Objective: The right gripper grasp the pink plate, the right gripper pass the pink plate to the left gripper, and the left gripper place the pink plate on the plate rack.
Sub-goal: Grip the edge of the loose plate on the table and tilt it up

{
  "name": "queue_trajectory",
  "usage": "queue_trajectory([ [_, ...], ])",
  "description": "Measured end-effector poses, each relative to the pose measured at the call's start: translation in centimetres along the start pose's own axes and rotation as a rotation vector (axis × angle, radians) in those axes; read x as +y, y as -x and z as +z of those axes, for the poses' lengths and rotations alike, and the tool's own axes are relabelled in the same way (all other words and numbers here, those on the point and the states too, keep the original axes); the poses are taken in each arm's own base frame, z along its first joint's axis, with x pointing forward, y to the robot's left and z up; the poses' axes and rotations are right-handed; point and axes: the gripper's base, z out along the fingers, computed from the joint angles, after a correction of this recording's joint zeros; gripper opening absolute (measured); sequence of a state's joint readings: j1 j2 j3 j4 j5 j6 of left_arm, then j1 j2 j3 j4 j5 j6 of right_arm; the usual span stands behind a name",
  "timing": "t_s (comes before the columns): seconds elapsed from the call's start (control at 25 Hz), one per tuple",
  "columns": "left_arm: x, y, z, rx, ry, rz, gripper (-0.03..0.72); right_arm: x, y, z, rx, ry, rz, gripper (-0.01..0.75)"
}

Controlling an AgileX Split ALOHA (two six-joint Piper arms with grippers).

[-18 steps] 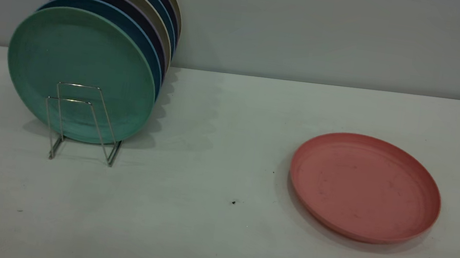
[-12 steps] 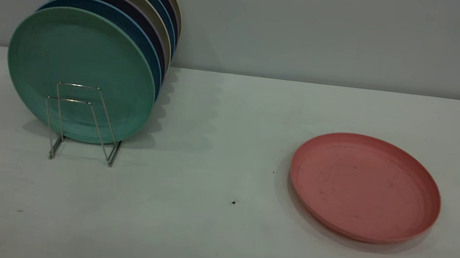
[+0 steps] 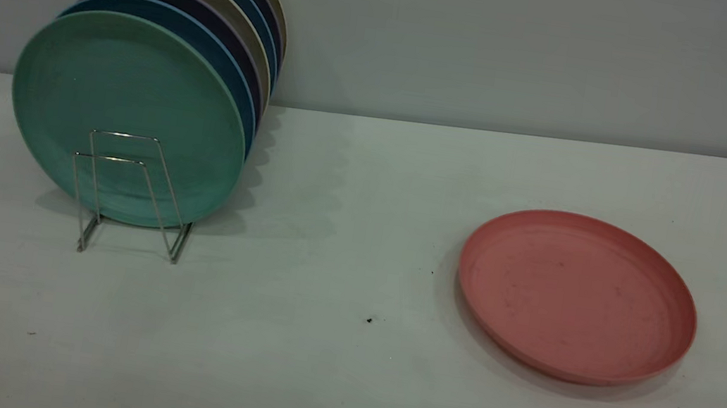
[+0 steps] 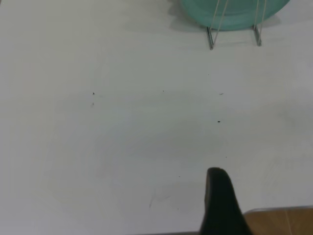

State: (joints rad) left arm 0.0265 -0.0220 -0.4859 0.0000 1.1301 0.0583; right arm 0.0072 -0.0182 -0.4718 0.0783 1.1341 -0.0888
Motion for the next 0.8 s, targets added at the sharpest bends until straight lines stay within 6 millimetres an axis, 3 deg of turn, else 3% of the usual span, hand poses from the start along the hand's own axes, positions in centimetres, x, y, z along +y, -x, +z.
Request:
queue_trajectory([
  [0.6,0.1,0.2,-0.2,-0.01,0.011,-0.006,0.494,0.3,0.2,-0.2,-0.019,0.029,0.014,0.345],
  [0.8,0.4,3.4,0.1,0.052,0.021,-0.056,0.495,0.8,2.8,0.5,-0.049,0.104,0.071,0.373],
])
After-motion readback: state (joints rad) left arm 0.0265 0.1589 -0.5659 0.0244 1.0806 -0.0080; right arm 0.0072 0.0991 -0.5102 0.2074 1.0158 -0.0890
